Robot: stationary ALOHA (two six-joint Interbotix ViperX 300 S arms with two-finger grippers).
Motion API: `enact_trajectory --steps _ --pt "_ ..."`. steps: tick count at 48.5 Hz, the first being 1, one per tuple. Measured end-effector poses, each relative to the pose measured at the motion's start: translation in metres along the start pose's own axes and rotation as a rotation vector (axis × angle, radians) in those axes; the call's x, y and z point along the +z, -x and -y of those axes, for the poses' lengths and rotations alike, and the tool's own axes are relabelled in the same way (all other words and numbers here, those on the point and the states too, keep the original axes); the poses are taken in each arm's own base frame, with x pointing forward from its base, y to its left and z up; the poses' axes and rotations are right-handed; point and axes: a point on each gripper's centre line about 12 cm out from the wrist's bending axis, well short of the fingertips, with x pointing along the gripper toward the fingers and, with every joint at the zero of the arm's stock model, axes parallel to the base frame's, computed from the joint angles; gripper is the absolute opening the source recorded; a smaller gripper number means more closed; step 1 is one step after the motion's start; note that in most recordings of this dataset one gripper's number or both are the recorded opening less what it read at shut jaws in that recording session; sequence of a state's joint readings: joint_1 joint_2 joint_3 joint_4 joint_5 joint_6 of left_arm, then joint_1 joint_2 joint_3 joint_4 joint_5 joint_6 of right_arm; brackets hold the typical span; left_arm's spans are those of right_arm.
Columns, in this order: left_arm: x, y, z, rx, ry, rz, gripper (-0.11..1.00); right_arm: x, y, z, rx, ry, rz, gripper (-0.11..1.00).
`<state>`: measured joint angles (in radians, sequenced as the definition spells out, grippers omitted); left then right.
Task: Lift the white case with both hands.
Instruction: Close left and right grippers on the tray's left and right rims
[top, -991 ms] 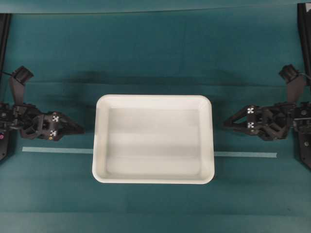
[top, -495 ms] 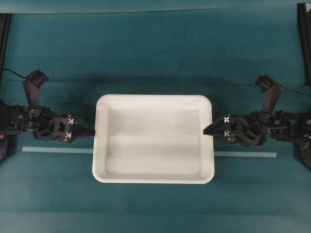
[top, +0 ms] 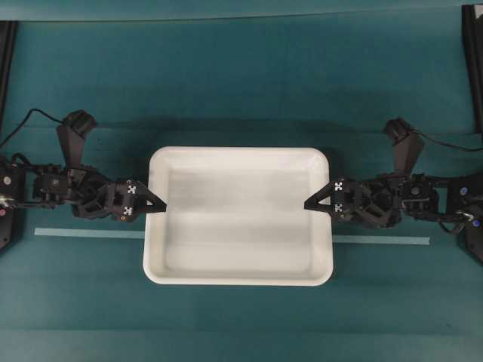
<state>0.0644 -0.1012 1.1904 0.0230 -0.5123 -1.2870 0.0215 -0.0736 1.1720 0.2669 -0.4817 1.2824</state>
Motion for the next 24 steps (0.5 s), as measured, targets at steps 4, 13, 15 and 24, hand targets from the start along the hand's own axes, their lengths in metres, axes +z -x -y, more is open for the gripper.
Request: enact_trajectory --steps 4,13,15,24 --pt "-0.0003 -0.0008 -0.0004 0.003 -0.003 -0.002 0.92 0.0000 0.0000 0.0000 0.000 -0.009 0.000 0.91" --pt "-0.0011 -0.0006 -0.0008 0.004 -0.002 -0.004 0.92 -0.0004 0.0000 0.0000 0.000 -0.019 -0.001 0.90" --pt "-0.0011 -0.0006 -0.0008 0.004 -0.002 -0.004 0.92 -0.0004 0.0000 0.0000 0.000 -0.025 -0.001 0.89" --pt "-0.0019 -0.0005 -0.0034 0.026 -0.002 -0.010 0.90 -0.0014 0.0007 0.0016 -0.023 -0.074 -0.010 0.80"
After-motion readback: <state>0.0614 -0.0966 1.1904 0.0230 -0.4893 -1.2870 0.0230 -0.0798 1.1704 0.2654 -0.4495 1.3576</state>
